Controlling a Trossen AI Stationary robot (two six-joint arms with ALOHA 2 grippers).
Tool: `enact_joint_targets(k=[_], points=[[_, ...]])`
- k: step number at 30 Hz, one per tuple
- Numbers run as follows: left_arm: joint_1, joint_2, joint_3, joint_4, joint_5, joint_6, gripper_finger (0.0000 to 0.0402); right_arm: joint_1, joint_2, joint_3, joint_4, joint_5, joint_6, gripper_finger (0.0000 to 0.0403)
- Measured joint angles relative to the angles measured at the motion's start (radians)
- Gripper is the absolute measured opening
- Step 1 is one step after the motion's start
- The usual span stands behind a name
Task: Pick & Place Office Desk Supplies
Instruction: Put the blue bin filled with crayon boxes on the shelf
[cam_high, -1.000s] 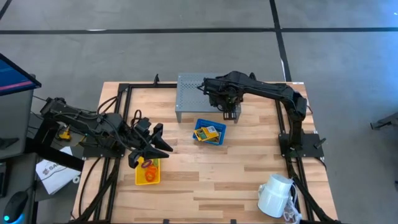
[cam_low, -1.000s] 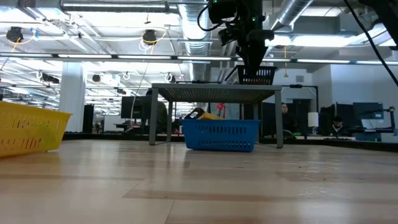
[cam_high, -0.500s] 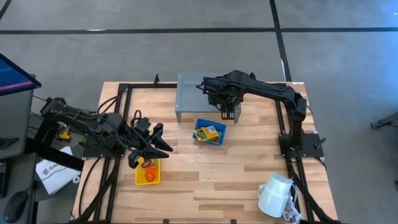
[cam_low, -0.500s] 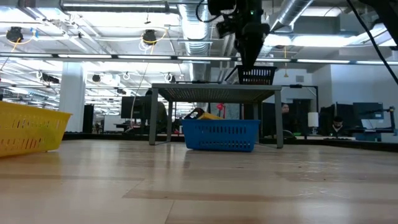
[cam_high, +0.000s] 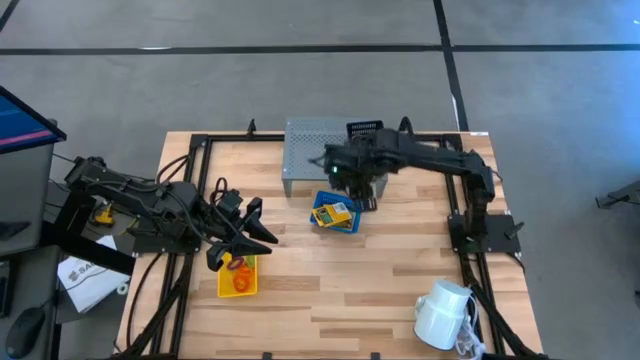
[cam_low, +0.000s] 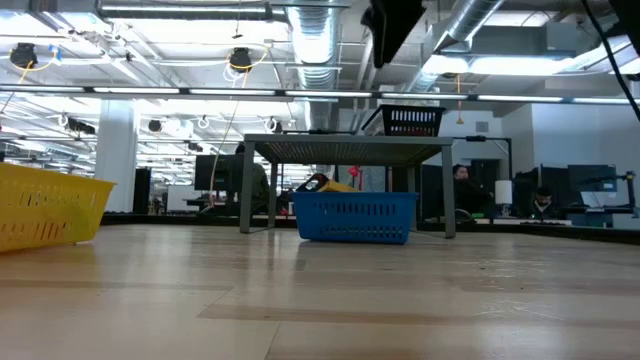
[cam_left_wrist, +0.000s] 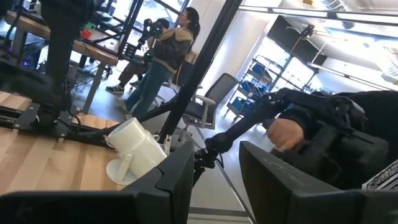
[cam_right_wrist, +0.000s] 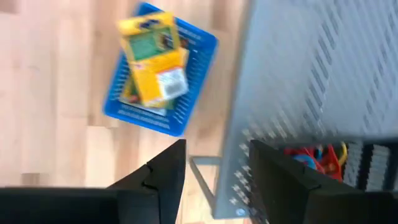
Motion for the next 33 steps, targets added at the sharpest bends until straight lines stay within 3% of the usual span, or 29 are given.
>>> enact_joint_targets(k=[10, 18, 23, 33], points=[[0.0, -0.025, 0.0, -0.046, 0.032, 0.0, 0.0123, 0.184, 0.0, 0.002, 0.038, -0.084, -0.058, 0.0172], [0.0, -0.086, 0.0, -0.151, 0.037, 0.0, 0.0123, 0.248, -0.001, -0.023, 0.075, -0.12, -0.221, 0.0172], [0.0, -0.125, 0.0, -0.21, 0.042, 0.0, 0.0123, 0.238, 0.0, -0.123, 0.132, -0.243, -0.257, 0.0166], [0.0, -0.145, 0.0, -0.239, 0.036, 0.044, 0.0123, 0.159, 0.002, -0.352, 0.202, -0.256, -0.271, 0.0125]])
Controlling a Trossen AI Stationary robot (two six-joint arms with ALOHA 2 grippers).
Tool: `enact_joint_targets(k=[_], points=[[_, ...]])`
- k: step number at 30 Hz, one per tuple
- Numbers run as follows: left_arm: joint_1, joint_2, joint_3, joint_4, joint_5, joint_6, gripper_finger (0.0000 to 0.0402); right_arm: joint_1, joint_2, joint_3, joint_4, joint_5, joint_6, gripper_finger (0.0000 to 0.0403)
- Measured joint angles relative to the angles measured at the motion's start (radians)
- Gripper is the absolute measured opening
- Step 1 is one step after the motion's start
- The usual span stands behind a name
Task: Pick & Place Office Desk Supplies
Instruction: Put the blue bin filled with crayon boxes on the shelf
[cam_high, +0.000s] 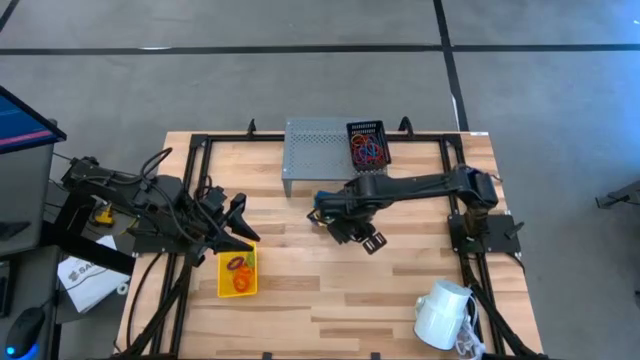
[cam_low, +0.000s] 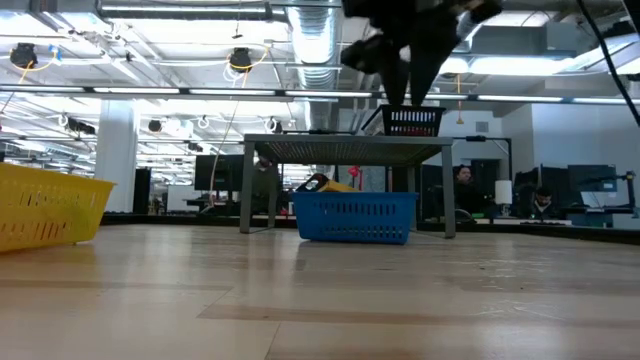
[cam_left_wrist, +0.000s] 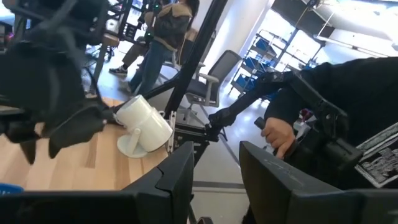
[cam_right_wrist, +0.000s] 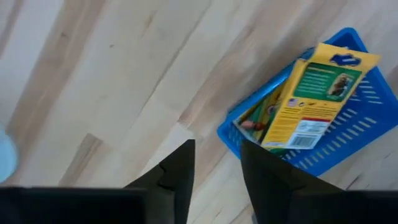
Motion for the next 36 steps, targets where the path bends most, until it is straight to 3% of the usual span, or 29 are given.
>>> enact_joint_targets(k=[7, 21, 36], points=[[0.0, -0.004, 0.0, -0.001, 0.009, 0.001, 0.0123, -0.035, -0.001, -0.057, 0.154, 0.0, 0.078, 0.0104], [-0.007, -0.011, 0.0, 0.0, 0.017, -0.013, 0.0123, -0.037, -0.002, -0.178, 0.221, -0.006, 0.269, 0.0103], [-0.007, -0.011, 0.0, 0.0, 0.017, -0.013, 0.0123, -0.035, -0.002, -0.312, 0.309, -0.004, 0.281, 0.0103]])
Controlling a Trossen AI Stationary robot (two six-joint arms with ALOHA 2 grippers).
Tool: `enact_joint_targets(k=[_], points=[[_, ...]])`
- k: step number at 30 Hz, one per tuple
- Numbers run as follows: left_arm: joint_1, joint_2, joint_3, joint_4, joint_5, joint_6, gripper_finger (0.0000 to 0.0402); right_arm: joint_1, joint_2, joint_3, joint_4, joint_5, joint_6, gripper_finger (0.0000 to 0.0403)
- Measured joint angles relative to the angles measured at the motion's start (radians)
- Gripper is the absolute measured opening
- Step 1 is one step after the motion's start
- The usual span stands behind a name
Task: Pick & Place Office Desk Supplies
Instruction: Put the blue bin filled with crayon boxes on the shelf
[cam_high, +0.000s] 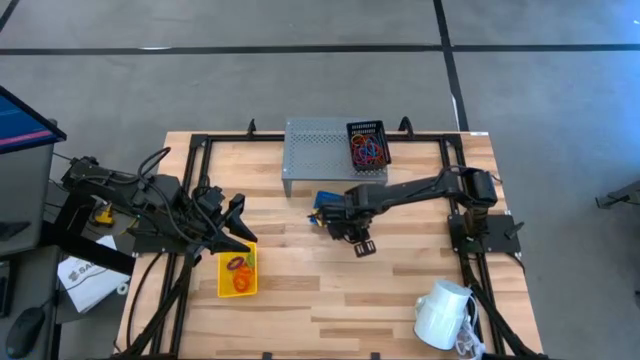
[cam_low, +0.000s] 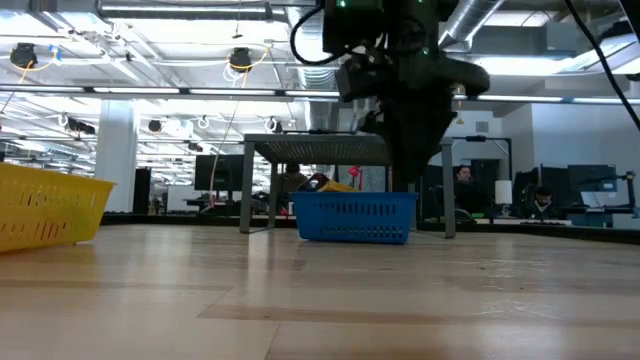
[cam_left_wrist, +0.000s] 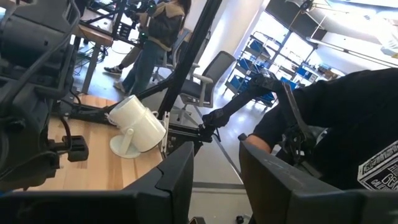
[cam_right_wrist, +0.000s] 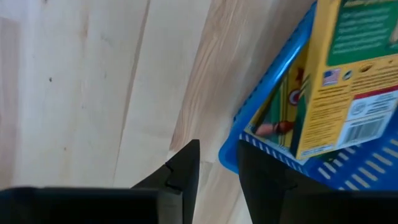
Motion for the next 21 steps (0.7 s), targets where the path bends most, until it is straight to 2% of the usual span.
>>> enact_joint_targets(k=[21], points=[[0.0, 0.0, 0.0, 0.001, 0.0, -0.007, 0.0123, -0.035, 0.001, -0.077, 0.091, 0.026, -0.007, 0.0103]])
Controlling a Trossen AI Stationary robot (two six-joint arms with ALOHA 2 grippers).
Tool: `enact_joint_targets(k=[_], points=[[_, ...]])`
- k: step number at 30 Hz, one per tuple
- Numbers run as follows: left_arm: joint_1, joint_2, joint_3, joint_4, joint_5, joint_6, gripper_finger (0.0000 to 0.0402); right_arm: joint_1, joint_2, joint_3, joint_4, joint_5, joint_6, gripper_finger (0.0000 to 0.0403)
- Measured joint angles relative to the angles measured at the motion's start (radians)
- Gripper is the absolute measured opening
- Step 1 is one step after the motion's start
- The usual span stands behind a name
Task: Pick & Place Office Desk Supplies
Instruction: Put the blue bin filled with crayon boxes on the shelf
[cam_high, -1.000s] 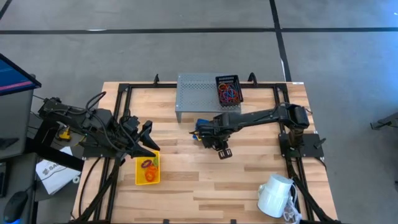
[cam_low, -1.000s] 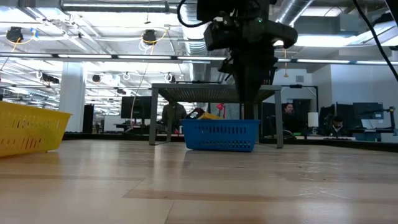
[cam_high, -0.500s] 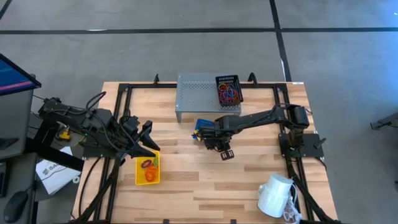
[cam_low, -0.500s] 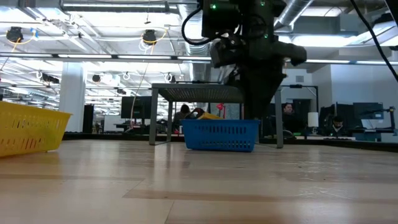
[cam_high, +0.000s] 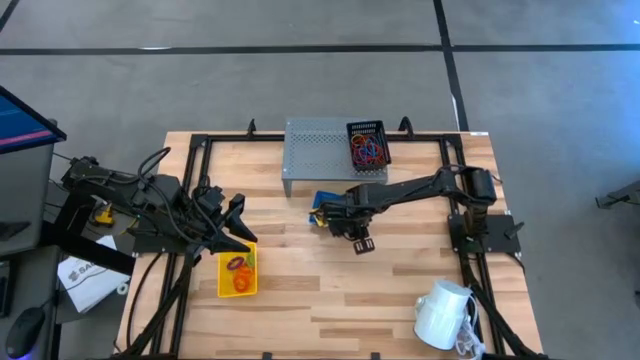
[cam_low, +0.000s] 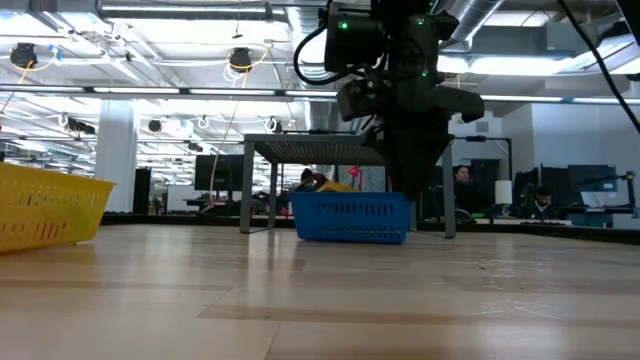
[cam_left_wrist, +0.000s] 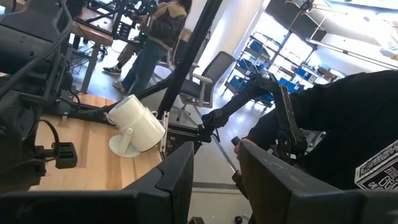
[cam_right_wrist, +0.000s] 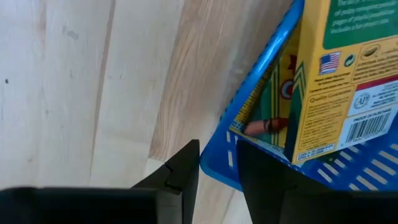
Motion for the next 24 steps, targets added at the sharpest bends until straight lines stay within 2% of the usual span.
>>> enact_joint_targets(k=[17, 24], points=[[0.0, 0.0, 0.0, 0.0, 0.0, -0.001, 0.0123, -0.011, 0.0, 0.0, 0.031, -0.003, 0.005, 0.0101], [0.0, 0.0, 0.0, 0.0, 0.0, -0.001, 0.0123, -0.008, 0.0, 0.0, 0.032, -0.029, 0.033, 0.0073]])
